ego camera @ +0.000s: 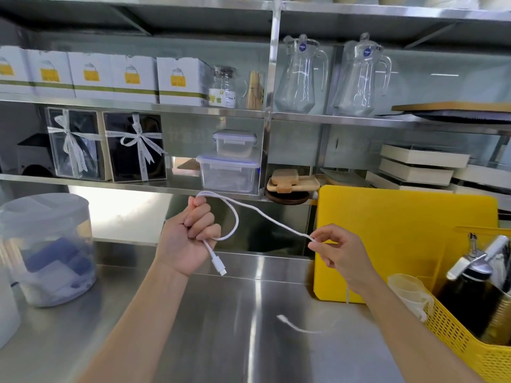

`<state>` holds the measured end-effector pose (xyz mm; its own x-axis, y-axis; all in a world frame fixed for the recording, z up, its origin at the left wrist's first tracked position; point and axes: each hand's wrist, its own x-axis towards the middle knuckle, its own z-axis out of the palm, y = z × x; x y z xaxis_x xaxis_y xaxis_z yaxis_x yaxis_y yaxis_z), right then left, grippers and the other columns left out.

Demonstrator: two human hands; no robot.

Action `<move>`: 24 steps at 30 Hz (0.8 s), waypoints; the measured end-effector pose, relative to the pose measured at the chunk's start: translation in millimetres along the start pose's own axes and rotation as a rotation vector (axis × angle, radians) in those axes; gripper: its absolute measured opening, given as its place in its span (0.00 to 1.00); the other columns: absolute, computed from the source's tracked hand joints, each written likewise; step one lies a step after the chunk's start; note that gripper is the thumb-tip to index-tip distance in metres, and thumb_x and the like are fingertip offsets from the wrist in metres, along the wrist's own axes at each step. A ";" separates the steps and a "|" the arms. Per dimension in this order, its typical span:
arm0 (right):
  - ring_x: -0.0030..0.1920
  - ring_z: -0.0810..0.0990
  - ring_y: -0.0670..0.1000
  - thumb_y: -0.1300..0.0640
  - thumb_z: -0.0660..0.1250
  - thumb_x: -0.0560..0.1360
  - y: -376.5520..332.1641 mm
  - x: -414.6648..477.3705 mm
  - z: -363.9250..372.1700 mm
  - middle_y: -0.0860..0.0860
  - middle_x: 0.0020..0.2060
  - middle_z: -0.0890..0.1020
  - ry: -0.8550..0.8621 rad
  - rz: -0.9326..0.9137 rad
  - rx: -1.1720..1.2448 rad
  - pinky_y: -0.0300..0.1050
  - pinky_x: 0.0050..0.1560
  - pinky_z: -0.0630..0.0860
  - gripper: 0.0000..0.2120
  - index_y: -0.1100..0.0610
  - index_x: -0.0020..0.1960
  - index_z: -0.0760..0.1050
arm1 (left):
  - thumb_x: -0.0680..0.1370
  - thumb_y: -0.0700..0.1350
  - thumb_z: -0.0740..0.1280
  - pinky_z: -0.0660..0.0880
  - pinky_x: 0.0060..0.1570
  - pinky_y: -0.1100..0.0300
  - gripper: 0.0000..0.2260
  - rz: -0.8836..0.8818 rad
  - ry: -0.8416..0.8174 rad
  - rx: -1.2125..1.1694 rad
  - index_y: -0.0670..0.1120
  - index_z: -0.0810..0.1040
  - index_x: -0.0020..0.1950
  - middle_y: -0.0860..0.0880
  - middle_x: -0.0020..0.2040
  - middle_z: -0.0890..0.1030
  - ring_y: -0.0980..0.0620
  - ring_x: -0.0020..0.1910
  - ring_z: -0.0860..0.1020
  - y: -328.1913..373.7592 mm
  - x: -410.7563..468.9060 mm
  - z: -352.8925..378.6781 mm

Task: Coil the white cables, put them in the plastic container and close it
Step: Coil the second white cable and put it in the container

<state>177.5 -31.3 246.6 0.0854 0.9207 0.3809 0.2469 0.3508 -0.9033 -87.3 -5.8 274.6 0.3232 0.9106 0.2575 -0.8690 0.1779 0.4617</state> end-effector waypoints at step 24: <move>0.34 0.76 0.47 0.53 0.72 0.69 -39.5 -4.7 33.8 0.48 0.32 0.80 -0.222 -0.397 -0.593 0.50 0.37 0.75 0.07 0.58 0.38 0.82 | 0.82 0.44 0.51 0.55 0.22 0.64 0.15 -0.407 -0.081 0.989 0.44 0.68 0.37 0.52 0.21 0.62 0.56 0.20 0.56 -67.8 -18.8 3.7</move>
<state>134.8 -43.7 273.8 -0.2996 0.7791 0.5507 0.7033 0.5704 -0.4243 -33.0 -36.4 241.6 0.5758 0.8170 -0.0321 -0.0124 0.0480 0.9988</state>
